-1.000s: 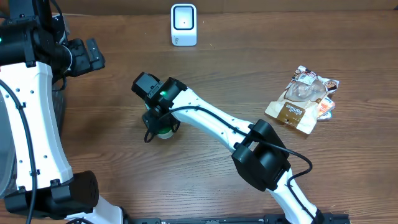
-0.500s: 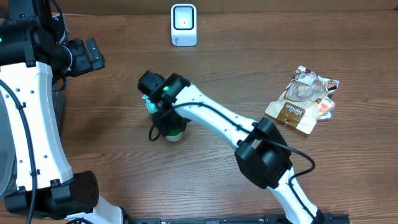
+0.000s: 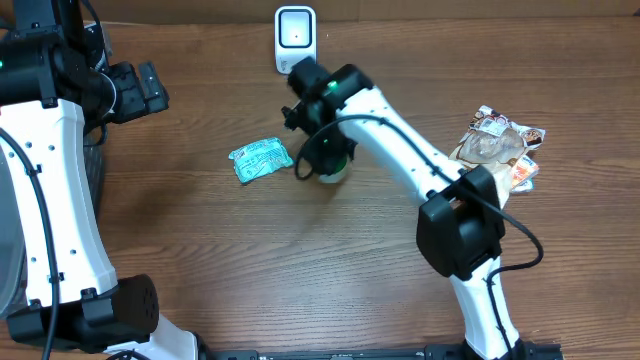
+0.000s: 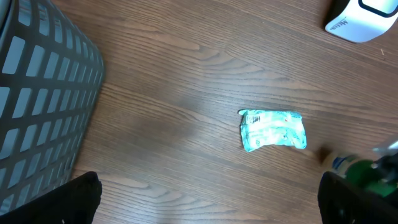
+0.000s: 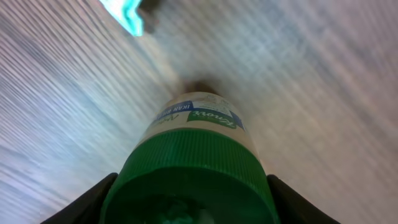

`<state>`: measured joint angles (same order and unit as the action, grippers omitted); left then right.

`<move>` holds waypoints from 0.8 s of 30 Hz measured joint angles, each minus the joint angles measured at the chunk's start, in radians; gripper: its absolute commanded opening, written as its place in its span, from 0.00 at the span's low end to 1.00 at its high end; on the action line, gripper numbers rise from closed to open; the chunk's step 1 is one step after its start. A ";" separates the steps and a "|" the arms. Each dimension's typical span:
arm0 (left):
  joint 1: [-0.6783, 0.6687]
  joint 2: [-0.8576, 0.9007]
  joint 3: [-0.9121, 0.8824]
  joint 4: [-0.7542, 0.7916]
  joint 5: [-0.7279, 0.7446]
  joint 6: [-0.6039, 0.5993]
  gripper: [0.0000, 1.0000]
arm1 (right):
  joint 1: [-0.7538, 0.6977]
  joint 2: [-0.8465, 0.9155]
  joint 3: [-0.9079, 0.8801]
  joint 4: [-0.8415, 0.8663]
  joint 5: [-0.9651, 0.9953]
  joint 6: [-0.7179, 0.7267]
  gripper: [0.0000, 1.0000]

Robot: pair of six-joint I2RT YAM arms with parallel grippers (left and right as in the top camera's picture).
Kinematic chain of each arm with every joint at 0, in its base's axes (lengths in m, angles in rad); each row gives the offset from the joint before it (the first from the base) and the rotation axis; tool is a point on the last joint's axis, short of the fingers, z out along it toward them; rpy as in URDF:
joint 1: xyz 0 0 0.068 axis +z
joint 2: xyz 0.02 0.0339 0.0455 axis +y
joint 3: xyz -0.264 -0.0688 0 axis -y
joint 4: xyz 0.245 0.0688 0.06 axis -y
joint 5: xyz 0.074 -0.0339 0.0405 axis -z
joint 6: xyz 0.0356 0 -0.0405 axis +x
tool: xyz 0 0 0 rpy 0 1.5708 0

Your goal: Scan the item barcode

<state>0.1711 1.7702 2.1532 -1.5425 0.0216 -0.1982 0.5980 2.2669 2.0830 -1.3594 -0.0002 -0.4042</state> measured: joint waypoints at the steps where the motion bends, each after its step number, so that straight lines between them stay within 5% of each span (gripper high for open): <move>1: 0.000 0.000 0.000 0.000 0.000 0.000 1.00 | -0.017 0.000 0.000 0.004 -0.017 -0.058 0.62; 14: 0.000 0.000 0.000 0.000 0.000 0.000 1.00 | -0.164 -0.002 0.000 -0.003 -0.172 -0.523 0.75; 16: 0.000 0.000 0.000 0.000 0.000 0.000 1.00 | -0.171 -0.002 0.000 -0.002 -0.177 -0.554 0.78; 18: 0.000 0.000 0.000 0.000 0.000 0.000 1.00 | -0.172 -0.002 0.000 0.002 -0.176 -0.576 1.00; 24: 0.000 0.000 0.000 0.000 0.000 0.000 1.00 | -0.170 -0.002 0.002 0.027 -0.179 -0.499 1.00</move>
<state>0.1707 1.7702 2.1532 -1.5421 0.0216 -0.1982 0.4278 2.2654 2.0853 -1.3327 -0.1787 -0.9031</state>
